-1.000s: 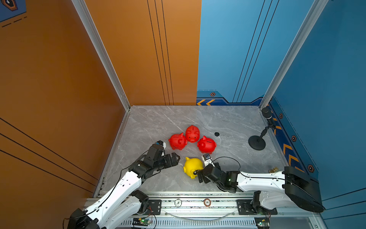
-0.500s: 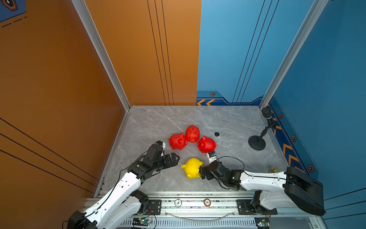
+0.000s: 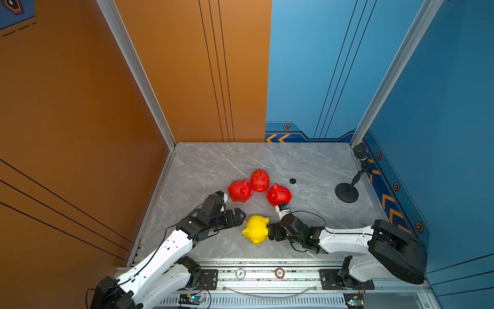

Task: Open piggy banks
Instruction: Adjust the piggy bank at the center of the board.

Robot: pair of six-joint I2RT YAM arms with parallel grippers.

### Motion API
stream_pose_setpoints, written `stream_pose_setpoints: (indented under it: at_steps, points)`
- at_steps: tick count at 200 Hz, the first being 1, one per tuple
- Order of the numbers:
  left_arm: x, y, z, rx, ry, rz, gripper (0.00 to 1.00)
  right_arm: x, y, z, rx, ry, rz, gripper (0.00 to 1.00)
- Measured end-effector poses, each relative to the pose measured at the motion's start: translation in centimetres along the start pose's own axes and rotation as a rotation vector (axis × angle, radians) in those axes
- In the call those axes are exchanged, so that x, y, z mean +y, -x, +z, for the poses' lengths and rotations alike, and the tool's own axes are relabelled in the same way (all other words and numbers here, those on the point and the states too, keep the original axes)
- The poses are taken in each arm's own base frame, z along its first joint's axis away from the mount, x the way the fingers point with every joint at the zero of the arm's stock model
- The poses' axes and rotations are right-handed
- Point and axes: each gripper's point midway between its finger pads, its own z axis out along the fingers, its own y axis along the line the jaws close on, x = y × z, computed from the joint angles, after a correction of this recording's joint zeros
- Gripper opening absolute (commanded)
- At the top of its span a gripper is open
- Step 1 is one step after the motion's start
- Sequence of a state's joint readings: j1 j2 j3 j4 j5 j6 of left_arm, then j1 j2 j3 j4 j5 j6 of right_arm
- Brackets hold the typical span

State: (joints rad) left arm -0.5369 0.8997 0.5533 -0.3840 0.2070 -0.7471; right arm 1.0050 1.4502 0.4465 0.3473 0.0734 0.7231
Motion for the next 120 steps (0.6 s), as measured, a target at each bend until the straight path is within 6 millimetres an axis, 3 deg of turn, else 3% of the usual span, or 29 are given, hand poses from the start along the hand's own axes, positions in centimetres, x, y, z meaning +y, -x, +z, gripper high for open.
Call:
stream_pose_setpoints:
  at_steps: [54, 120]
  points:
    - [-0.4, -0.5, 0.7, 0.006, -0.053, -0.026, 0.99, 1.5, 0.3, 1.4, -0.008, 0.077, 0.023, 0.6]
    - [2.7, -1.0, 1.2, -0.029, -0.059, -0.202, 0.96, 3.0, 1.4, 3.6, -0.027, 0.131, 0.065, 0.47]
